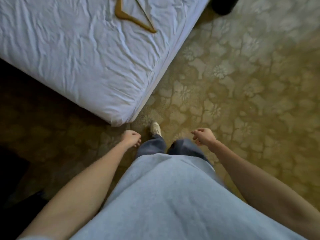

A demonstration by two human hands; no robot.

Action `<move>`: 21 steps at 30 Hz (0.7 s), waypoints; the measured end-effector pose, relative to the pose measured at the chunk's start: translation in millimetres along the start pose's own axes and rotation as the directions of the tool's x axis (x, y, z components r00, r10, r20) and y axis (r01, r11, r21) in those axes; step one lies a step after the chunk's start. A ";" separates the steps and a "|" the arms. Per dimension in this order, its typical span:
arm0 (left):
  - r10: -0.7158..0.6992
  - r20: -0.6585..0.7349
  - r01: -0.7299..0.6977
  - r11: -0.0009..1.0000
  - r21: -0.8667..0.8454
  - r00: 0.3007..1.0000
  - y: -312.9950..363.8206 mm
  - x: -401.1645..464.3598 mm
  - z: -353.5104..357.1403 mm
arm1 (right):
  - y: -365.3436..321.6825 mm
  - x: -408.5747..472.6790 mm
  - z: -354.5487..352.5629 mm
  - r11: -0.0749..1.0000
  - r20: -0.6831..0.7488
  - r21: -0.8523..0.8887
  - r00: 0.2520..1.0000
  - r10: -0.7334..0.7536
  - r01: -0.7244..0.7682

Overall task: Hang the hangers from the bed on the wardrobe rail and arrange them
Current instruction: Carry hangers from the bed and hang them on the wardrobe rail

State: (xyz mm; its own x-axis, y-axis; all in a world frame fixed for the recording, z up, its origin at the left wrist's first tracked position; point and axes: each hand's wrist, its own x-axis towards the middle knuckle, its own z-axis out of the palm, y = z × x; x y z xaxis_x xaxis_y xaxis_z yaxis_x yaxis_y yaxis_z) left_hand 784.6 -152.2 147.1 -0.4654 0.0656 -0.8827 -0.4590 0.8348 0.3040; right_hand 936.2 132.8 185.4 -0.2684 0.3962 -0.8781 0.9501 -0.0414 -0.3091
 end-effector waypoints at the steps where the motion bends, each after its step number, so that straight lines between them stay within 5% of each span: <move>1: 0.036 0.014 -0.036 0.999 0.004 0.999 35.3 8.2 -4.4 | -8.5 6.7 -15.0 1.000 -0.027 0.025 1.000 0.014 -0.013; 12: 0.232 0.117 -0.231 0.973 -0.020 0.966 371.8 97.9 6.3 | -90.6 111.5 -155.9 0.947 -0.076 0.246 0.970 0.230 -0.205; 21: 0.090 0.087 -0.094 0.995 0.042 0.992 502.4 150.1 -10.3 | -243.7 211.3 -276.2 0.986 -0.013 0.073 0.988 0.153 -0.152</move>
State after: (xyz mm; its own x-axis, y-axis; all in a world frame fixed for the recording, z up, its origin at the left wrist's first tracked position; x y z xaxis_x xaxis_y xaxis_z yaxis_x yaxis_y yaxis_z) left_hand 476.3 271.5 171.1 -0.4370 0.1877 -0.8797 -0.3812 0.8472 0.3701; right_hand 691.8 480.0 176.1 -0.1178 0.3974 -0.9101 0.9657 -0.1677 -0.1982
